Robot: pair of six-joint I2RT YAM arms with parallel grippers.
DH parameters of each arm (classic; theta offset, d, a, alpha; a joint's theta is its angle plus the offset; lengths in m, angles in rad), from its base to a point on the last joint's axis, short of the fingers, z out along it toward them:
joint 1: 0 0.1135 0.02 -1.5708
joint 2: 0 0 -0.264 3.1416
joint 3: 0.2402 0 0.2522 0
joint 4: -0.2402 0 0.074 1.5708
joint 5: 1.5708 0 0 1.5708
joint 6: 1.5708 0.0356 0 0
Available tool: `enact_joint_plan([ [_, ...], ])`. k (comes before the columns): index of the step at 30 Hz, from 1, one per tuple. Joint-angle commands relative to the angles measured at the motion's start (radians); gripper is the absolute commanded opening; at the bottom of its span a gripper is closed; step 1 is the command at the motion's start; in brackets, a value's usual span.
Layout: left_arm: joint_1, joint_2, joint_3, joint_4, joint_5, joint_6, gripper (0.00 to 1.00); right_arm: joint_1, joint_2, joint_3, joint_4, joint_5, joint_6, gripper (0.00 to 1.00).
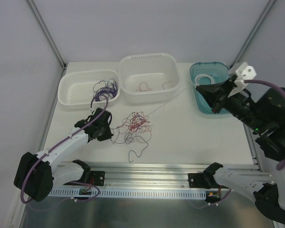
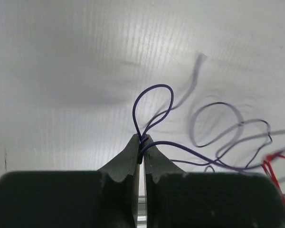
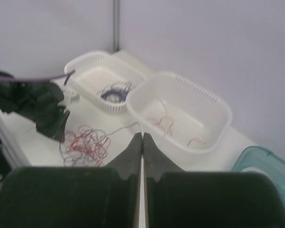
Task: Untangle the cables
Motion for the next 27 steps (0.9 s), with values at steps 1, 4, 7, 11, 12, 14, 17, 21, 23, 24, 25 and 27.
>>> enact_joint_plan([
  [1,0.032,0.032,0.052,-0.006,-0.052,-0.003,0.0,-0.018,0.006,0.132,-0.01,0.131,0.028,0.01],
  [4,0.07,0.07,0.058,-0.008,-0.077,0.005,0.0,-0.018,0.026,0.251,0.001,0.222,0.032,0.01],
  [7,0.119,0.108,0.069,-0.008,-0.087,0.011,0.0,-0.02,0.035,0.335,0.036,0.294,0.025,0.01],
  [11,0.198,0.107,0.081,-0.006,-0.084,0.028,0.0,-0.021,0.032,0.377,0.076,0.365,0.009,0.01],
  [12,0.214,0.098,0.084,-0.007,-0.077,0.034,0.0,-0.018,0.037,0.383,0.072,0.354,0.011,0.01],
  [14,0.224,0.058,0.095,-0.009,-0.071,0.069,0.0,-0.018,0.052,0.384,0.04,0.29,0.05,0.01],
  [17,0.224,-0.008,0.118,-0.008,-0.011,0.115,0.0,-0.02,0.072,0.27,0.003,0.2,0.134,0.01],
  [21,0.216,-0.092,0.135,0.002,0.188,0.198,0.26,-0.02,0.037,-0.049,0.085,0.075,0.263,0.01],
  [23,0.204,-0.158,0.132,0.012,0.265,0.227,0.52,-0.018,0.025,-0.23,0.122,0.023,0.316,0.01],
  [24,0.18,-0.18,0.127,0.029,0.335,0.232,0.73,-0.018,0.02,-0.281,0.15,0.014,0.368,0.01],
  [25,0.166,-0.201,0.124,0.04,0.359,0.231,0.79,-0.015,0.015,-0.327,0.156,0.01,0.388,0.01],
  [27,0.111,-0.246,0.109,0.077,0.408,0.215,0.86,-0.015,0.011,-0.456,0.171,0.038,0.441,0.01],
])
